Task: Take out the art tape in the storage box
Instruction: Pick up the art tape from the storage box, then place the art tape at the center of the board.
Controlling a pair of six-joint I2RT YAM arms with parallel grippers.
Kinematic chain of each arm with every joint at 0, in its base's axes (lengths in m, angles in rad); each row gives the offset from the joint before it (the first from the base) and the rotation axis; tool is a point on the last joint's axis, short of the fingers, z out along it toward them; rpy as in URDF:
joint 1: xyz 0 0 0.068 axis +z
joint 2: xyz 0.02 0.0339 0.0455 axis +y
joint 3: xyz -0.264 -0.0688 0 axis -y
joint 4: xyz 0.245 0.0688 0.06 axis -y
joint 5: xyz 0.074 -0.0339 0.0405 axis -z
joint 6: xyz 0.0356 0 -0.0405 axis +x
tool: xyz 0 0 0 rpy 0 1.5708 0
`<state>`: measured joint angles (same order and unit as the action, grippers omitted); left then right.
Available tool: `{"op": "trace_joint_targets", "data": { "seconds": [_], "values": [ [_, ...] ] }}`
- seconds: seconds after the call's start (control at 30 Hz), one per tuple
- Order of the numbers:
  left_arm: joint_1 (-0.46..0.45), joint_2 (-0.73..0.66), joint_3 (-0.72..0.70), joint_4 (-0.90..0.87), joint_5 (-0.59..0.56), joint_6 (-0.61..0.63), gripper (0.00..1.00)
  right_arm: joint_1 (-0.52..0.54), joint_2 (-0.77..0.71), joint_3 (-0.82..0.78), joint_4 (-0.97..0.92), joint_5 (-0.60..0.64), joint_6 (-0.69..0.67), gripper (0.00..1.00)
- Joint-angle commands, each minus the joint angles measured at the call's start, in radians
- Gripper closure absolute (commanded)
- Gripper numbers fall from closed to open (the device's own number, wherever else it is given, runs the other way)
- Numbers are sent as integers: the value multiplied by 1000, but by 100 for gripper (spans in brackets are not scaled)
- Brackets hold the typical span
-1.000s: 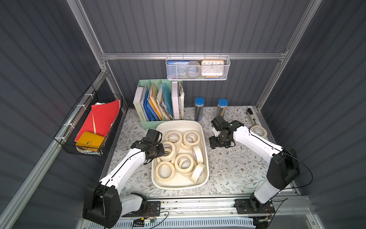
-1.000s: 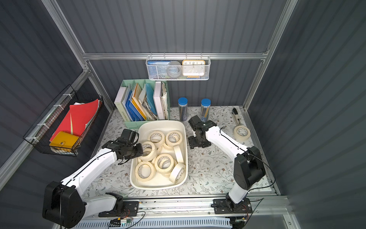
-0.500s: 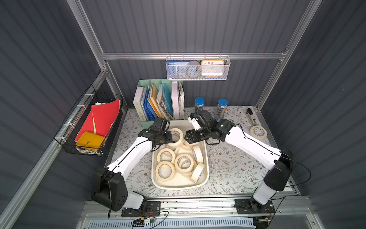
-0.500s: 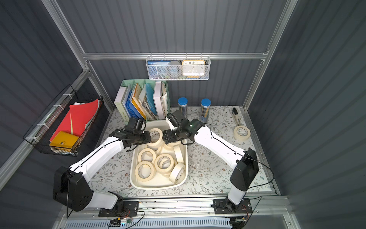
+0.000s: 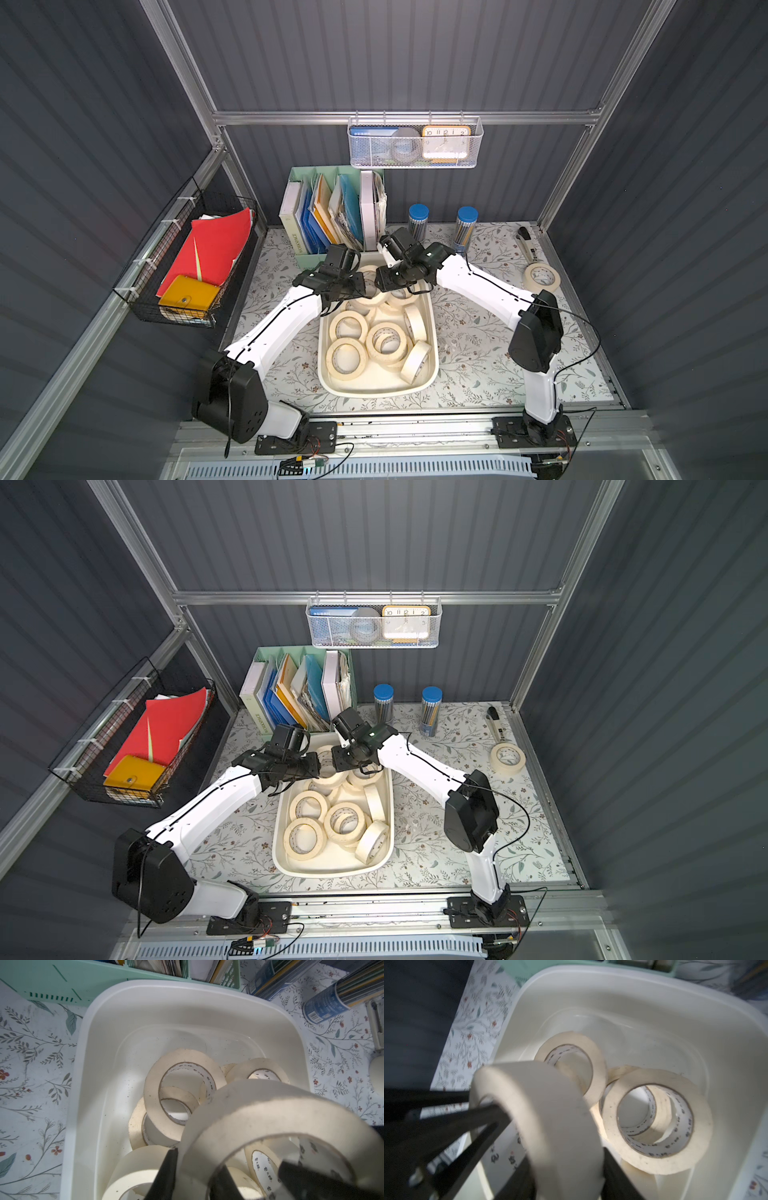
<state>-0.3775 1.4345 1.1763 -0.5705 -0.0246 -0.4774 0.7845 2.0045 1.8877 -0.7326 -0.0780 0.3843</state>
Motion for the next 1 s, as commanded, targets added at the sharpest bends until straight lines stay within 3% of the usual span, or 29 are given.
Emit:
{"op": "trace_joint_targets", "data": {
  "seconds": [0.0, 0.07, 0.17, 0.23, 0.37, 0.47, 0.7, 0.87, 0.97],
  "values": [
    [-3, -25, 33, 40, 1, 15, 68, 3, -8, 29, -53, 43, -19, 86],
    [-6, -35, 36, 46, 5, 35, 43, 1, 1, 39, -72, 69, -18, 99],
    [-12, -82, 32, 91, 50, 71, 10, -13, 22, 79, -121, 105, -20, 100],
    [-11, -137, 13, 149, 70, 77, 0, -35, 23, 92, -147, 126, -13, 100],
    [-12, -261, -18, 199, 47, 70, 0, -120, -22, 88, -225, 191, -11, 100],
    [-9, -270, -1, 138, -3, 80, 0, -225, -96, 37, -272, 204, -12, 100],
    [25, -230, -89, 233, 92, 90, 0, -500, -299, -228, -245, 246, -43, 100],
    [50, -159, -144, 309, 82, 102, 0, -699, -249, -295, -225, 184, -84, 100],
    [60, -114, -152, 317, 54, 113, 0, -775, -150, -251, -236, 133, -97, 100]
  ]
}}
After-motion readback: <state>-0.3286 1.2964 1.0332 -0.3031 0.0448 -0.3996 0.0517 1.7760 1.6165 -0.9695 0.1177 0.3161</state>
